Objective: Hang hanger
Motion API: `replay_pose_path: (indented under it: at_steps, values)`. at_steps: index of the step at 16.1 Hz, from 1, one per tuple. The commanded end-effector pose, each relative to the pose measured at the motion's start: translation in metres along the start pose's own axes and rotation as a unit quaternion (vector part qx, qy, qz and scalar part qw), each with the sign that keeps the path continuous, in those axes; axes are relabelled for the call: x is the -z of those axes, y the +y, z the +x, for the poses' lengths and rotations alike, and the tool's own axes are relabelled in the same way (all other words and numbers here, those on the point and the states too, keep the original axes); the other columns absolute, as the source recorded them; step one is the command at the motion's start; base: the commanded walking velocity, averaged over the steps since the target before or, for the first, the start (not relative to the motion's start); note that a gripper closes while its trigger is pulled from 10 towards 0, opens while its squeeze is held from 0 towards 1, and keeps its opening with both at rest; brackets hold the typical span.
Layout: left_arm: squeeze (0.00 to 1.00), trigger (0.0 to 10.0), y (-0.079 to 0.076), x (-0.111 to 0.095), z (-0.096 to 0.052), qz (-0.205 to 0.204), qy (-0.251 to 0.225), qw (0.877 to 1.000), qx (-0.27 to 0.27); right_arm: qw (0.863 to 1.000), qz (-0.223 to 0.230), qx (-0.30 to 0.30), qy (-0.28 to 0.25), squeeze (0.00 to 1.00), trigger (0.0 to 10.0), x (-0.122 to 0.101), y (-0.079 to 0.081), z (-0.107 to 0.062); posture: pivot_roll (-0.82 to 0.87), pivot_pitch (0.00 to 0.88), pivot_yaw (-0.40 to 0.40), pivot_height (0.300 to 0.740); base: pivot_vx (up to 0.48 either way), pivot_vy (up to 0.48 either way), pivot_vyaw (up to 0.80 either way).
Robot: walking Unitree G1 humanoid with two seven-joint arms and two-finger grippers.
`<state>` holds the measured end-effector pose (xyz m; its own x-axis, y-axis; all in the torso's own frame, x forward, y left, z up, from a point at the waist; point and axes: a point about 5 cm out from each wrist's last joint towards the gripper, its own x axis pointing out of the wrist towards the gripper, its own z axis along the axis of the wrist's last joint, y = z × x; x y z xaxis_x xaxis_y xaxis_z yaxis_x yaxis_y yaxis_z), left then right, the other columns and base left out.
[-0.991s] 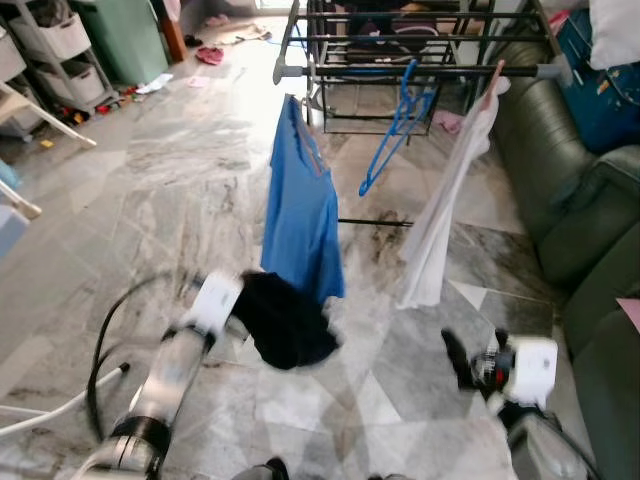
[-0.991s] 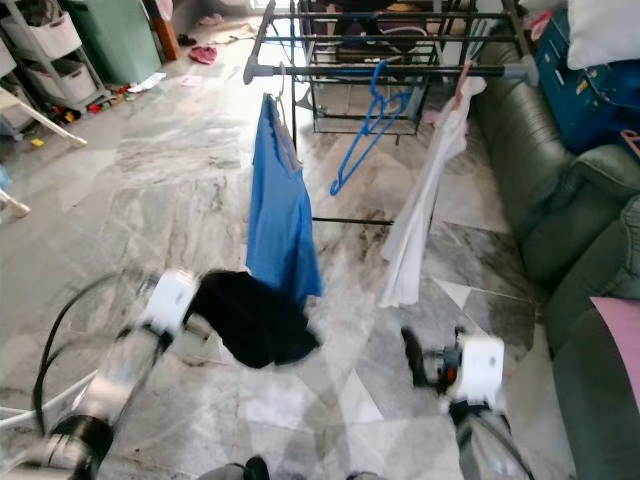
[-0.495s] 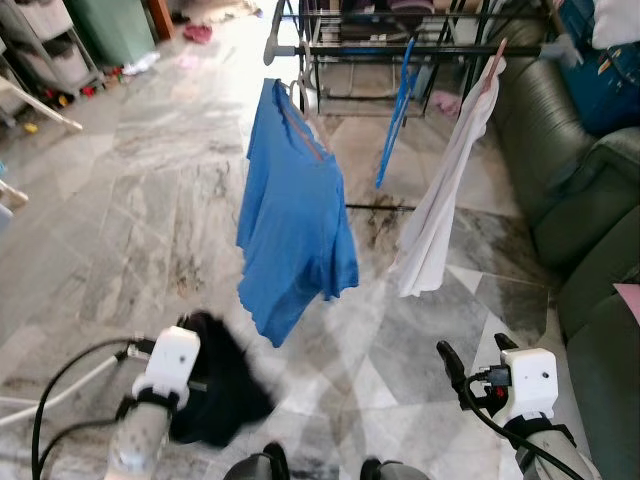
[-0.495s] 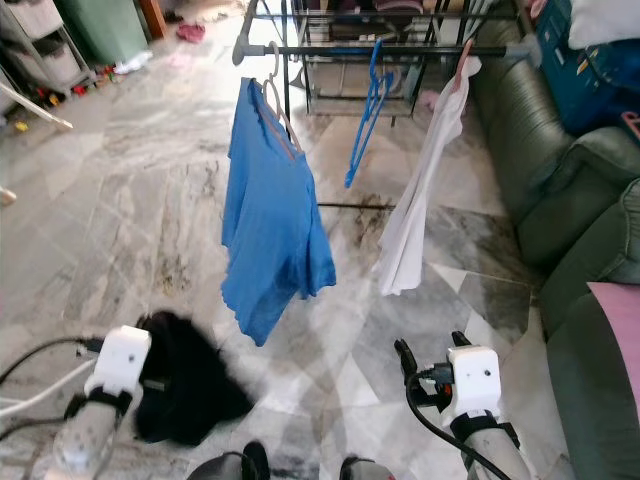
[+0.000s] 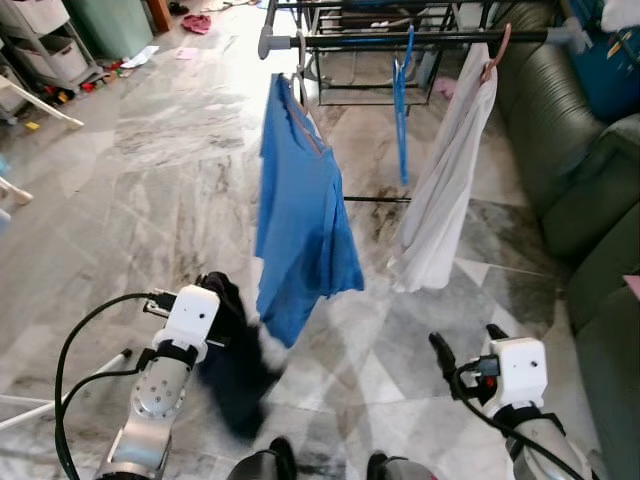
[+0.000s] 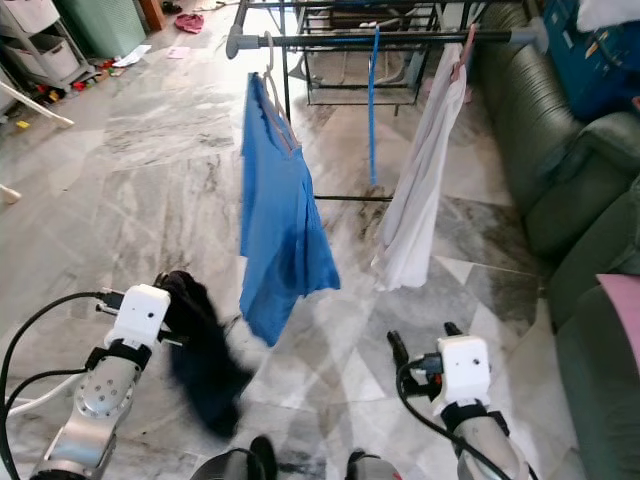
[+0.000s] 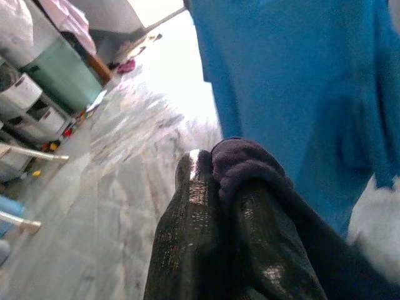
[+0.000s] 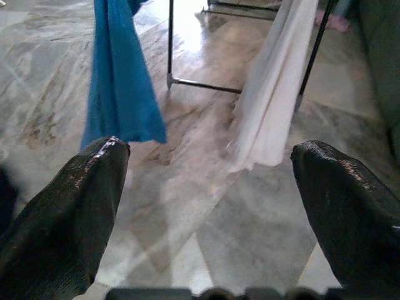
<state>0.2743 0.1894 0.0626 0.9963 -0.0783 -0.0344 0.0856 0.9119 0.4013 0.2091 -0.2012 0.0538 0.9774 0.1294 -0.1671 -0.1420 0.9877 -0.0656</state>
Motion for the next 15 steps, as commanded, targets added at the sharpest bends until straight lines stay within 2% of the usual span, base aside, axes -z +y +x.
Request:
replay_pose_path:
  at_steps: [1,5,9,12,15]
  values:
    - [0.00,10.0,0.004,0.006,-0.002,0.002,0.016,1.000,-0.007,1.000,0.006,0.006,0.005,0.00,10.0,0.002,0.002,-0.004,-0.17,0.200,0.109,0.740,0.000,0.000,0.00]
    - [0.00,10.0,-0.016,-0.008,0.020,-0.031,0.009,0.999,0.012,1.000,0.015,0.014,-0.015,0.00,10.0,-0.004,0.015,-0.005,-0.21,0.207,0.145,0.740,0.000,0.000,0.00]
    - [0.00,10.0,-0.018,-0.016,0.032,-0.038,0.000,0.999,0.021,0.998,0.021,0.041,-0.034,0.00,10.0,-0.010,0.012,-0.006,-0.23,0.205,0.165,0.740,0.000,0.000,0.00]
    - [0.00,10.0,-0.018,-0.025,0.044,-0.064,-0.005,0.998,0.011,0.997,0.027,0.048,-0.062,0.00,10.0,-0.022,0.012,-0.006,-0.24,0.200,0.163,0.740,0.000,0.000,0.00]
    - [0.00,10.0,-0.022,-0.024,0.046,-0.073,-0.002,0.997,0.007,0.997,0.011,0.037,-0.061,0.00,10.0,-0.022,0.011,-0.005,-0.25,0.185,0.139,0.740,0.000,0.000,0.00]
